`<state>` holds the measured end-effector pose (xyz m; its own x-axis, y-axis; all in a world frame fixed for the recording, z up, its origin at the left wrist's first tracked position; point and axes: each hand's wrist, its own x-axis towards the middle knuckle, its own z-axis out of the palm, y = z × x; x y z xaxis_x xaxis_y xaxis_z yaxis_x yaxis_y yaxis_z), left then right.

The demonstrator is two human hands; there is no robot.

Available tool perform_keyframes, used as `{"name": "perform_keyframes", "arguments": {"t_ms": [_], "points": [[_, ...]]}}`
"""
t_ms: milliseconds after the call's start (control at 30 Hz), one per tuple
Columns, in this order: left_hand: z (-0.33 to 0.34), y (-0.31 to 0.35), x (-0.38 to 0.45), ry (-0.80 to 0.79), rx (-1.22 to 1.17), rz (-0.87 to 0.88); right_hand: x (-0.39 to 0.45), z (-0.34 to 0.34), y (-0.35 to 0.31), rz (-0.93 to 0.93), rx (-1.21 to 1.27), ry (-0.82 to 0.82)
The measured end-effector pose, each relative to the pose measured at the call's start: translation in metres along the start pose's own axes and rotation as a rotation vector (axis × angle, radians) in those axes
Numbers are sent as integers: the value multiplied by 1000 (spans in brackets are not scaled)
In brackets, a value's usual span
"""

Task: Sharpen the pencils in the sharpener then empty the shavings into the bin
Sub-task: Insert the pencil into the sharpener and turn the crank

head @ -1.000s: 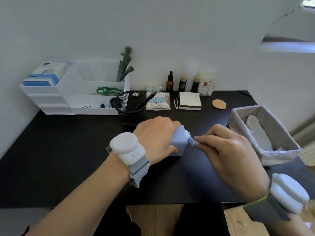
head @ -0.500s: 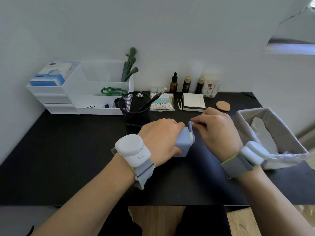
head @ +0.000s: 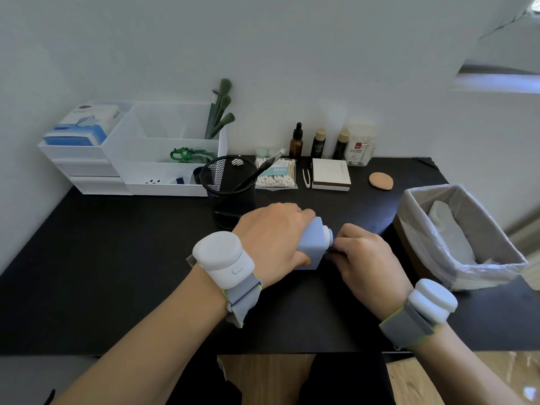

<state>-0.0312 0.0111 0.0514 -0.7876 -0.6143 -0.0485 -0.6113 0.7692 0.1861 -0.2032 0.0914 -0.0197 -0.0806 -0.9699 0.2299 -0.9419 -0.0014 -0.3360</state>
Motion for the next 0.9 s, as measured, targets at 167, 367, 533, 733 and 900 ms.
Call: {"name": "perform_keyframes", "arguments": {"t_ms": [167, 367, 533, 733, 900], "points": [[0, 0, 0, -5, 11, -14, -15, -9, -11, -25, -26, 8], [0, 0, 1, -8, 3, -21, -28, -27, -22, -62, -38, -19], [0, 1, 2, -13, 5, -21, -33, -41, -27, -87, -20, 38], [0, 2, 2, -17, 13, -25, -23, -56, -27, -139, 5, 187], [-1, 2, 2, -25, 14, -23, 1, -59, -25, -129, 12, 302]]}}
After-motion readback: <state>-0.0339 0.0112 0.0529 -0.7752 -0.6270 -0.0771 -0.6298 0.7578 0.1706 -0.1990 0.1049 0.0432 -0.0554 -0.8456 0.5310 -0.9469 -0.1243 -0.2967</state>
